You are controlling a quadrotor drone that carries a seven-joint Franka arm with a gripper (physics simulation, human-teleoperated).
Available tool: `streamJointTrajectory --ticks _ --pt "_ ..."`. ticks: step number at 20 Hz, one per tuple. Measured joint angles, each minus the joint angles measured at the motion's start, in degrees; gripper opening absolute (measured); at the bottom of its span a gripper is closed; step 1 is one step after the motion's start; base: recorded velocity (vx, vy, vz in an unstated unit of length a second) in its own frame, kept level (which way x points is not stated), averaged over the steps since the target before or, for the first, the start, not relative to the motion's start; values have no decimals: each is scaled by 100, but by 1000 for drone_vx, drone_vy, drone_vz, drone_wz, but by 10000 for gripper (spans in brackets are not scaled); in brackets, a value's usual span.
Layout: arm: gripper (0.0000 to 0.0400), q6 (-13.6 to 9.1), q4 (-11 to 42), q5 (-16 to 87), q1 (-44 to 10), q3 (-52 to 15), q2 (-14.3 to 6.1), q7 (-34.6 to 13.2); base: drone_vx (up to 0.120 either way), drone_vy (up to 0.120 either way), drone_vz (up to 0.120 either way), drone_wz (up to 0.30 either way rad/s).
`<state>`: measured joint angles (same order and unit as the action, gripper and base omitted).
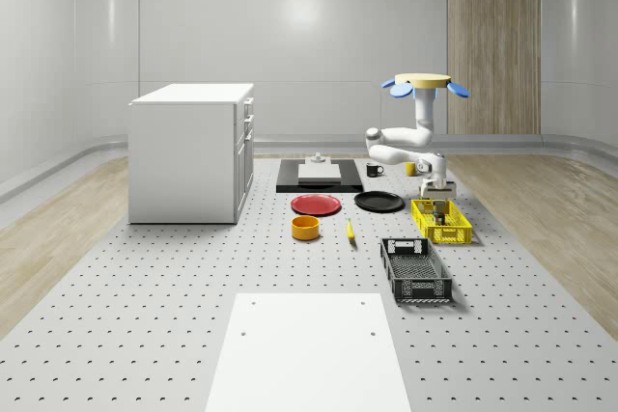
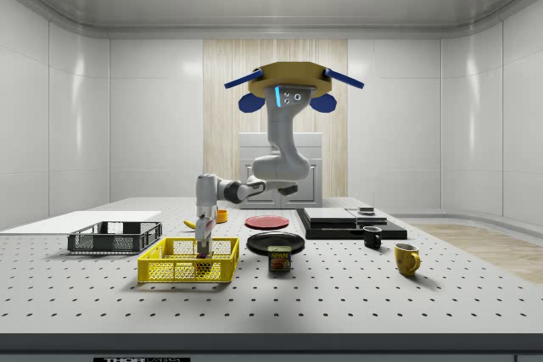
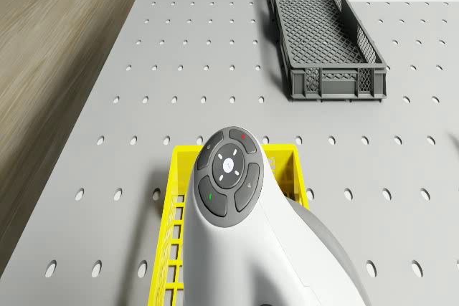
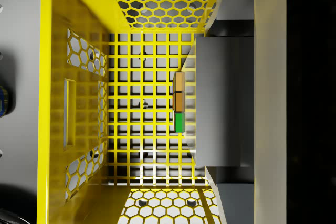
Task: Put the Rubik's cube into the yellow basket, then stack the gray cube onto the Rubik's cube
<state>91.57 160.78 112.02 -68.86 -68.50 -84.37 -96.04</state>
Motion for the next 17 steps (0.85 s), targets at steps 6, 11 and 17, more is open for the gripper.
streamJointTrajectory --ticks 6,11,17 --pt "309 40 -25 62 -15 69 -9 0 0 0 0 0" --pt "374 -26 29 -89 8 -91 -13 -7 0 0 0 0" --pt "394 -115 103 -337 33 -349 -26 -23 0 0 0 0"
